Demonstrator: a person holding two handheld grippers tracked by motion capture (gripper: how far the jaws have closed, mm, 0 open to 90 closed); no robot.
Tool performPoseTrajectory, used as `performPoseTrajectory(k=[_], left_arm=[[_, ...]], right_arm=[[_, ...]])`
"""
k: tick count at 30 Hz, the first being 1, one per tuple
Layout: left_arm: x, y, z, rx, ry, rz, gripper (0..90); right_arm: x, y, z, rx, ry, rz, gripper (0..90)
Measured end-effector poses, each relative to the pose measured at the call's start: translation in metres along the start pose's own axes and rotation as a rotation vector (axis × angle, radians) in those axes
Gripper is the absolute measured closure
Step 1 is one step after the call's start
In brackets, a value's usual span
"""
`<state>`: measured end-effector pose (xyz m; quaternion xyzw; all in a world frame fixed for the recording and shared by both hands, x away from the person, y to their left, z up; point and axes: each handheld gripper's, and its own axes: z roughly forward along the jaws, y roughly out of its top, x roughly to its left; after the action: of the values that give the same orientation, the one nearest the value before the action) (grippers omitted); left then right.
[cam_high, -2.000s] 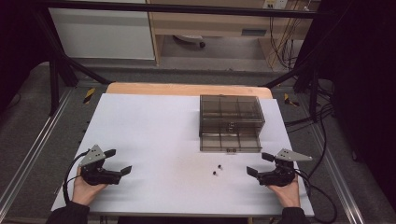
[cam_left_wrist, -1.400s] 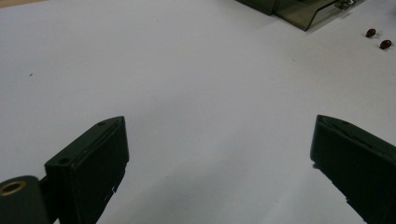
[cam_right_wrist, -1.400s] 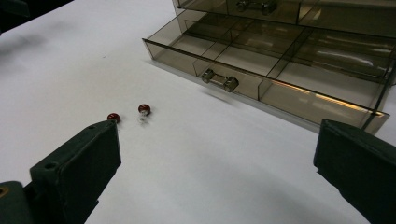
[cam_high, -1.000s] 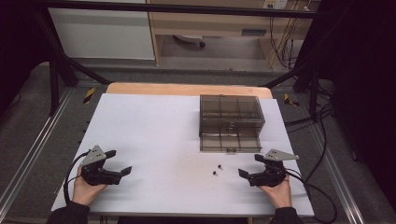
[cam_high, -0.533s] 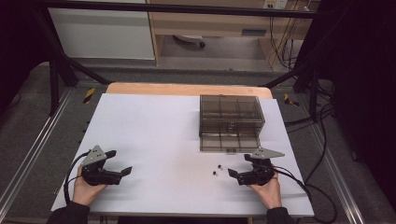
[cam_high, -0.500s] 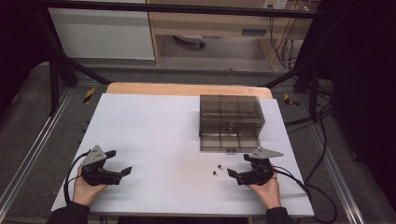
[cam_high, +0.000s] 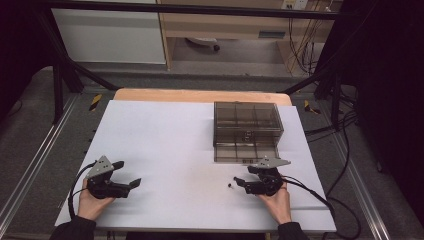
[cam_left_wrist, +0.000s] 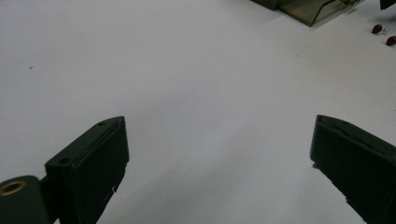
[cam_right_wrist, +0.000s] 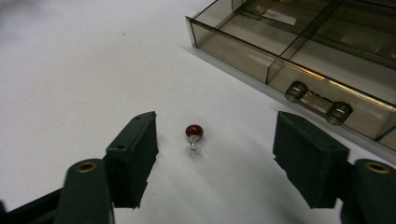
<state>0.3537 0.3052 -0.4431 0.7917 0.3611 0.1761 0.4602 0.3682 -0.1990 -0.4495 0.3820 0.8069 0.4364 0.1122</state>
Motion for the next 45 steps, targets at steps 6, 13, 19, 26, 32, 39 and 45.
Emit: performPoseTrajectory(k=[6, 13, 19, 26, 32, 39, 45], left_arm=[[0.0, 0.0, 0.0, 0.001, 0.0, -0.002, 4.3], [0.0, -0.001, 0.001, 0.0, 0.001, -0.006, 4.5], [0.0, -0.001, 0.0, -0.002, 0.002, -0.008, 4.7], [0.0, -0.001, 0.0, -0.001, 0.002, -0.007, 4.8], [0.0, -0.001, 0.0, -0.002, 0.003, -0.008, 4.9], [0.0, -0.001, 0.0, -0.003, 0.005, -0.007, 5.1], [0.001, -0.001, 0.0, -0.005, 0.005, -0.008, 5.1]], right_arm=[[0.005, 0.002, 0.005, 0.013, -0.003, -0.042, 45.1], [0.007, 0.001, 0.011, 0.036, 0.013, -0.057, 58.6], [0.007, 0.0, 0.013, 0.035, 0.024, -0.069, 68.2], [0.008, -0.002, 0.017, 0.056, 0.031, -0.078, 74.4], [0.008, -0.002, 0.017, 0.058, 0.021, -0.089, 81.3], [0.008, -0.002, 0.016, 0.06, 0.018, -0.086, 82.2], [0.01, 0.002, 0.011, 0.051, 0.02, -0.088, 82.4]])
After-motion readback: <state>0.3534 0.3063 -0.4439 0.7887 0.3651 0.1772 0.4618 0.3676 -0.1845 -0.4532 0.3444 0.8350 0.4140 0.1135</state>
